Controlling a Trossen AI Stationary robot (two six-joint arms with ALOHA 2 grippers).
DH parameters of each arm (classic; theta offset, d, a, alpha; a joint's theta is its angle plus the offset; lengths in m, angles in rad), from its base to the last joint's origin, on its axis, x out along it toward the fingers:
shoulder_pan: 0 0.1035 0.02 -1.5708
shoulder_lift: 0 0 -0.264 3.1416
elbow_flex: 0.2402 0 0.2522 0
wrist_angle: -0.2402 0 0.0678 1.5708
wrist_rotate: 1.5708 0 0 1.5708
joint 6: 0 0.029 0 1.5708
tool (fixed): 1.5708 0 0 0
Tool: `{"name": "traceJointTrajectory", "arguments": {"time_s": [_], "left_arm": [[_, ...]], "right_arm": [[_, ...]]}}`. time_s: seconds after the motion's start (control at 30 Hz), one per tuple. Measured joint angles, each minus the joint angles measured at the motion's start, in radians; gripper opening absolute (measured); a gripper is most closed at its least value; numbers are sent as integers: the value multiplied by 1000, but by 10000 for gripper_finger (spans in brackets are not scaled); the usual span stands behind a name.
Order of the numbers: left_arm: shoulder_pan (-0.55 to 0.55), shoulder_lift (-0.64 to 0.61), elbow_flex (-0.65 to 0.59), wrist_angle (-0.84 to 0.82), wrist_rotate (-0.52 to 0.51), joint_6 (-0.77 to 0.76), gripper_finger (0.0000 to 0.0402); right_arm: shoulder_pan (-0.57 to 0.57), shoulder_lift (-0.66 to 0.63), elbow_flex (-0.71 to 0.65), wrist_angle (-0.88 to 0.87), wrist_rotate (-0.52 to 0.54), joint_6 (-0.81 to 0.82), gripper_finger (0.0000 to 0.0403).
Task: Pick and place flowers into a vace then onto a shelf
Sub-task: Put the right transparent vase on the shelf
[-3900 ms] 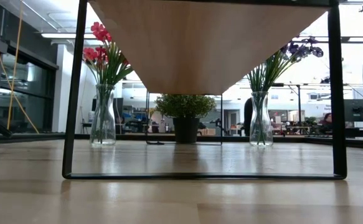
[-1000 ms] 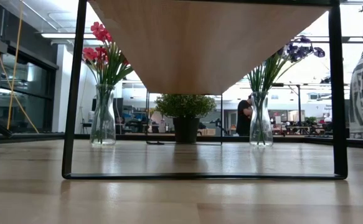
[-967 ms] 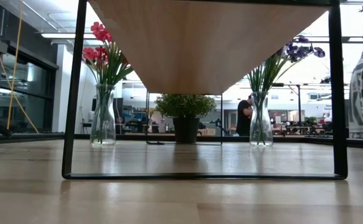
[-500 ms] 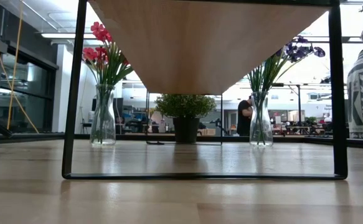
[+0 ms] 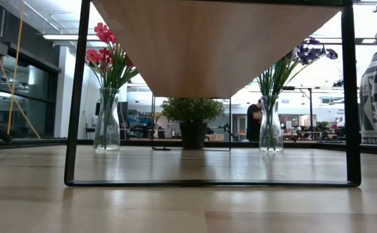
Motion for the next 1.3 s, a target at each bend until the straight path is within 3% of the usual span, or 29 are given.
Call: {"name": "traceJointTrajectory", "arguments": {"time_s": [0.13,0.37,0.6,1.03,1.3], "left_arm": [[0,0,0,15,-1,-3,215],[0,0,0,15,-30,-25,215],[0,0,0,15,-47,-37,215],[0,0,0,11,-47,-52,215],[0,0,0,6,-31,-35,215]], "right_arm": [[59,5,0,-48,-2,-40,255],[186,38,0,-327,54,-243,254],[357,99,0,-373,150,-353,254],[752,140,-1,-618,472,-439,254],[885,68,-1,-808,700,-372,254]]}}
